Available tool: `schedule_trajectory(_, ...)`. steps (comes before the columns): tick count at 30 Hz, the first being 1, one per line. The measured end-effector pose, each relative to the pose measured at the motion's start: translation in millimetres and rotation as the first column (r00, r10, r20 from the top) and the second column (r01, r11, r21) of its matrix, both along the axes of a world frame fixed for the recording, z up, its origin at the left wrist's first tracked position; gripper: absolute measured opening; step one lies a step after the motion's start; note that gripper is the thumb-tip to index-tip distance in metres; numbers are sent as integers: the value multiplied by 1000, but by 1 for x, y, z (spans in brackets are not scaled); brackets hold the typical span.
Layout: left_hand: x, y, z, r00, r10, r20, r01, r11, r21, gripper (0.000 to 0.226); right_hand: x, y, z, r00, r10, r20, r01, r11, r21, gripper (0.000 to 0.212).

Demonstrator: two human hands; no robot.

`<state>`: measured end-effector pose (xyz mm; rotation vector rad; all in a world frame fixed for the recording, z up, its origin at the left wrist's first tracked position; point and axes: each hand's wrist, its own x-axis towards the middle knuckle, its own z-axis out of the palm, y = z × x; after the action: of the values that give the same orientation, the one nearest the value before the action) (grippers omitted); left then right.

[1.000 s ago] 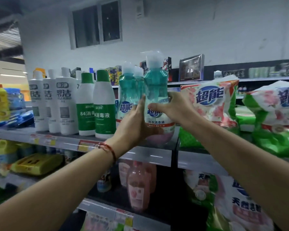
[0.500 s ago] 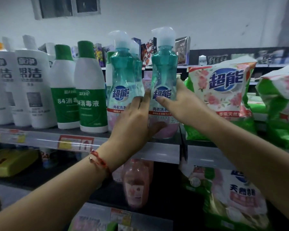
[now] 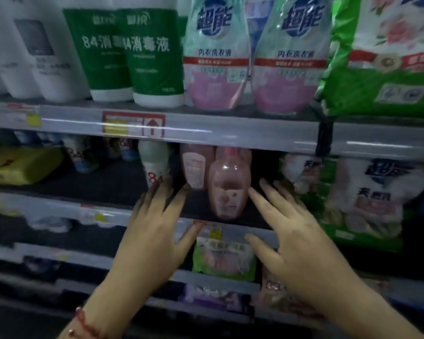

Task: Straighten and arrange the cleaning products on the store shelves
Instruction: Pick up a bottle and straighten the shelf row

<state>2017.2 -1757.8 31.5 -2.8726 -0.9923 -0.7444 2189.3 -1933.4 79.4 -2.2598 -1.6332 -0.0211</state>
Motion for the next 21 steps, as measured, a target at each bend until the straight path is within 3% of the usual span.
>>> schedule_trajectory(3,-22,8,-21,996,24,-81,-37,987,-156,72,-30,14,-19,998,11,-55,-15,997,-72,73)
schedule_trajectory(12,-132,34,-23,989,144,-18,-146,984,-107,68,-113,75,-38,981,155,-118,-170,976,-133,78)
schedule_trajectory(21,-287,62,-25,848,530,12,-515,828,-222,73,-229,161,-55,878,390,-278,-435,893,-119,78)
